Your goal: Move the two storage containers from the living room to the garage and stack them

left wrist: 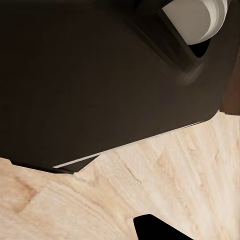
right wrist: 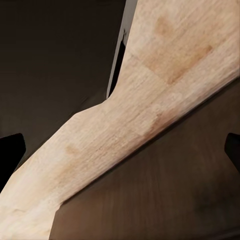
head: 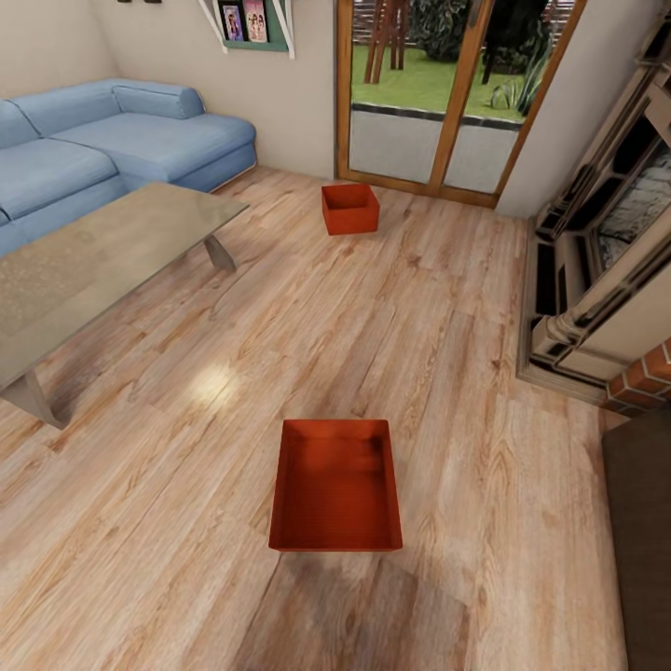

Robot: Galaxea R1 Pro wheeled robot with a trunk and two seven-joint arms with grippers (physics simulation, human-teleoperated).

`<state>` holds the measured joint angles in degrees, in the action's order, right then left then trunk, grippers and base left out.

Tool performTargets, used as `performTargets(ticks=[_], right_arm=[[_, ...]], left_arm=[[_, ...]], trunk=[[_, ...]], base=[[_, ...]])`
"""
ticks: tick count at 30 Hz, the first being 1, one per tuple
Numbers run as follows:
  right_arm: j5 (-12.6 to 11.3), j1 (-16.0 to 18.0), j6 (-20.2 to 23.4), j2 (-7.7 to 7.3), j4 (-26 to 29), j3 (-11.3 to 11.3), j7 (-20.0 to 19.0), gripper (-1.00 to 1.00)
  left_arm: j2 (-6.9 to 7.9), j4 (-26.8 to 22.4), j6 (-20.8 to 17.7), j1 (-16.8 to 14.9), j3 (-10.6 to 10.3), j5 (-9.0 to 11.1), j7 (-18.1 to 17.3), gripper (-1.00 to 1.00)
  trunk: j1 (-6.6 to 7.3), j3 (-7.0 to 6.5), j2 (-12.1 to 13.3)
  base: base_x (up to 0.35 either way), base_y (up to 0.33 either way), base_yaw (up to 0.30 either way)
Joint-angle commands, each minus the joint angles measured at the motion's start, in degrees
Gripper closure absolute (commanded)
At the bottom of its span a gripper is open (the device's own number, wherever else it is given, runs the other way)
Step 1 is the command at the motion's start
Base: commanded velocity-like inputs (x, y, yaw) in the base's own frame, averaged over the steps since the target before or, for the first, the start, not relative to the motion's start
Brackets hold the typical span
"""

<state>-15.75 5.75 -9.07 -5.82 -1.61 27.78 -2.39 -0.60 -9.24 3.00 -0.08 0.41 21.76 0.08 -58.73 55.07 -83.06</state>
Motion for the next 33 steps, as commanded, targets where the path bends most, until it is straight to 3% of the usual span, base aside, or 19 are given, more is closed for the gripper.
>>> performTargets(ticks=[1,33], right_arm=[[-0.63,0.05,-0.34,0.0,-0.15,0.37,-0.25,-1.0],[-0.89,0.05,0.17,0.01,-0.21,0.42,-0.25,-1.0]], left_arm=[[-0.01,0.01,0.16,-0.01,0.03,0.18,0.01,-1.0],[-0.01,0.02,0.16,-0.01,0.03,0.16,0.01,-1.0]], trunk=[[0.0,0.03,-0.01],[0.0,0.03,-0.01]], base=[[0.0,0.0,0.0],[0.0,0.0,0.0]])
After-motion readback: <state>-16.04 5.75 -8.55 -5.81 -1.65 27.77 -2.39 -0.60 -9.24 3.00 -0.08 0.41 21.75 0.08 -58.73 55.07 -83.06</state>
